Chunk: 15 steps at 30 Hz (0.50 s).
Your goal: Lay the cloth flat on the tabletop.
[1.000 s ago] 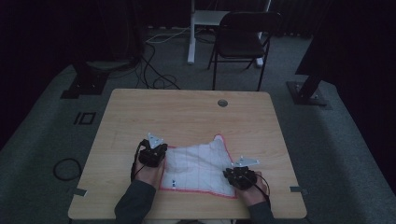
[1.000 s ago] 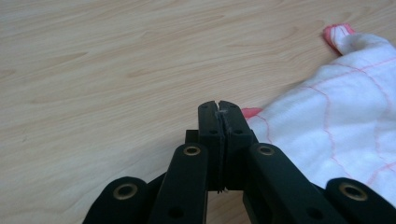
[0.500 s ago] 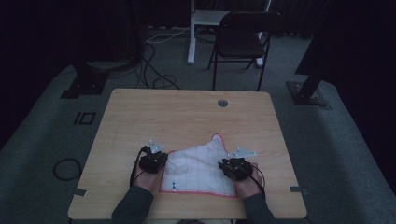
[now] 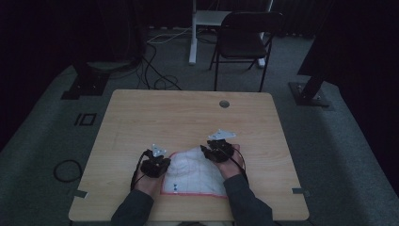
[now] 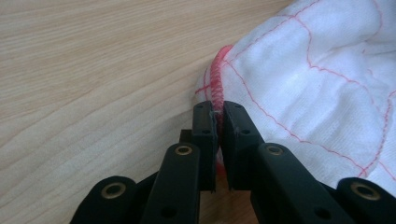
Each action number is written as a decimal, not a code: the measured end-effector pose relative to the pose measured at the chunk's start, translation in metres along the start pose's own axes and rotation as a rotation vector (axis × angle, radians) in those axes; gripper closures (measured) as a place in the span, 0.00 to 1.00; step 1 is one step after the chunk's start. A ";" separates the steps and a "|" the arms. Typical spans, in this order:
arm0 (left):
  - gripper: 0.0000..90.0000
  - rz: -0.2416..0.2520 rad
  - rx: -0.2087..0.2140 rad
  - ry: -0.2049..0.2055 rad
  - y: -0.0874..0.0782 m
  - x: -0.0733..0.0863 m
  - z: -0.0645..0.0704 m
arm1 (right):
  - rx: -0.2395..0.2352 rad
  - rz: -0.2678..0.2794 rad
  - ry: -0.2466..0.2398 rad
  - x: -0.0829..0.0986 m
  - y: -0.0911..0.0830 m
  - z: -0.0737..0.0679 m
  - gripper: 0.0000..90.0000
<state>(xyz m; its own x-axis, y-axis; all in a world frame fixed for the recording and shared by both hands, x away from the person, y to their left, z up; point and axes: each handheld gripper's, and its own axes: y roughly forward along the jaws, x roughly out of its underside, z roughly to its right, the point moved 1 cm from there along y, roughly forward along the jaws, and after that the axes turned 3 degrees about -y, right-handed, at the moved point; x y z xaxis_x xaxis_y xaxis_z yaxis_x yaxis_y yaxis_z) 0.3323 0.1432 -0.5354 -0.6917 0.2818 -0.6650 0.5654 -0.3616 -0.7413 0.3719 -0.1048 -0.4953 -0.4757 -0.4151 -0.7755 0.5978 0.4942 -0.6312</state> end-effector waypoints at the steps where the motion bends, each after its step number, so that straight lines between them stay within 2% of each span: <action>1: 0.94 0.007 0.001 0.004 -0.002 -0.002 0.000 | -0.007 -0.008 -0.010 -0.004 0.005 -0.001 0.68; 4: 0.94 0.017 0.006 0.012 -0.006 -0.005 -0.001 | -0.027 -0.048 -0.016 -0.010 0.017 -0.001 0.63; 5: 0.94 0.015 0.007 0.021 -0.007 -0.005 -0.001 | -0.039 -0.080 -0.012 -0.011 0.021 0.000 0.62; 7: 0.94 0.017 0.007 0.028 -0.008 -0.007 -0.001 | -0.054 -0.122 -0.018 -0.007 0.026 -0.001 0.66; 8: 0.94 0.017 0.007 0.028 -0.008 -0.007 -0.001 | -0.054 -0.122 -0.018 -0.007 0.026 -0.001 0.66; 9: 0.94 0.022 0.008 0.028 -0.010 -0.009 -0.002 | -0.061 -0.133 -0.030 -0.001 0.025 -0.001 0.83; 10: 0.94 0.022 0.008 0.028 -0.010 -0.009 -0.002 | -0.061 -0.133 -0.030 -0.001 0.025 -0.001 0.83; 11: 0.94 0.034 0.012 0.019 -0.012 -0.012 -0.003 | -0.067 -0.124 -0.031 0.006 0.020 -0.003 0.94; 15: 0.94 0.048 0.009 0.041 -0.013 -0.023 0.001 | -0.083 -0.085 -0.021 0.019 0.007 -0.005 0.97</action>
<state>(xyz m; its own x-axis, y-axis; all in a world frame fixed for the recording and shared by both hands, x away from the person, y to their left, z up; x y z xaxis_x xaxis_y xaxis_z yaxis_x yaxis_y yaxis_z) 0.3402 0.1403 -0.5100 -0.6446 0.2998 -0.7033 0.5934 -0.3837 -0.7075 0.3637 -0.1054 -0.5142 -0.5082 -0.4741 -0.7190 0.4996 0.5176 -0.6946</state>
